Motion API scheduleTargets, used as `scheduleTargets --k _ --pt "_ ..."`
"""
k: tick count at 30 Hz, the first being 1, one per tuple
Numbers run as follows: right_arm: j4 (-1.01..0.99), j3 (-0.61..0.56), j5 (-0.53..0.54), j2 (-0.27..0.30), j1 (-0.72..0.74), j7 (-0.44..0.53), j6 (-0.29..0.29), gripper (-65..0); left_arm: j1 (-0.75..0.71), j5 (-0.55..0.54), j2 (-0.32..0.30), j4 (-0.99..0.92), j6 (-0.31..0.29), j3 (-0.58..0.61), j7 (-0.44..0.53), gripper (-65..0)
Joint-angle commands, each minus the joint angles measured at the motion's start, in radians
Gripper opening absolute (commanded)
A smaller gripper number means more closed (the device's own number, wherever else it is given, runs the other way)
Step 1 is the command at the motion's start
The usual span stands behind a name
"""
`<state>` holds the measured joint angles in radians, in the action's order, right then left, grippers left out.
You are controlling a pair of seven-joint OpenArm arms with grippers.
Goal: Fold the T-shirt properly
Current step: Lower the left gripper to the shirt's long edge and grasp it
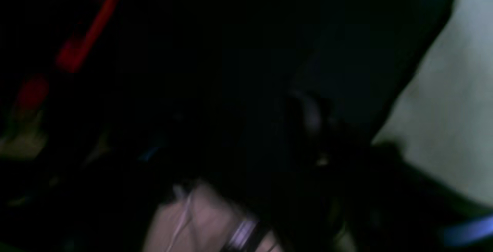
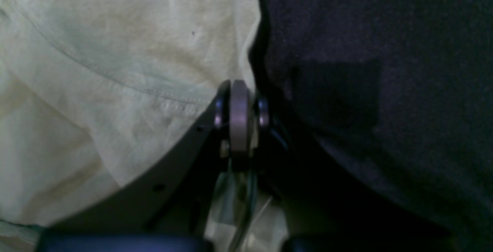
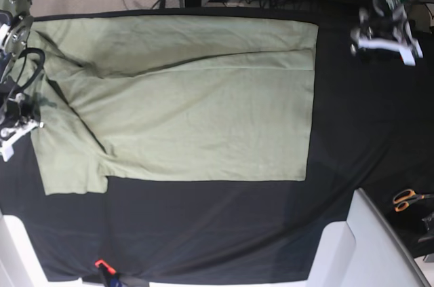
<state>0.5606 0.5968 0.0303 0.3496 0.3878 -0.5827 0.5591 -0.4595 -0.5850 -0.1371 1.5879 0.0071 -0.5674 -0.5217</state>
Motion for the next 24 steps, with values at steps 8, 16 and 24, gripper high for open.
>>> scheduleTargets --k 8,16,24 --pt "0.006 0.002 0.004 0.012 0.007 -0.003 0.008 -65.0 0.313 -0.011 -0.022 -0.079 -0.003 -0.006 -0.231 -4.3" --pt "0.006 0.001 0.004 0.012 0.006 -0.004 0.008 -65.0 0.459 -0.003 -0.02 -0.361 -0.1 0.159 -0.243 -7.9" --pt "0.008 -0.001 0.004 0.012 -0.014 -0.001 0.008 -65.0 0.459 -0.01 -0.012 -0.482 -0.1 0.297 -0.122 -17.9"
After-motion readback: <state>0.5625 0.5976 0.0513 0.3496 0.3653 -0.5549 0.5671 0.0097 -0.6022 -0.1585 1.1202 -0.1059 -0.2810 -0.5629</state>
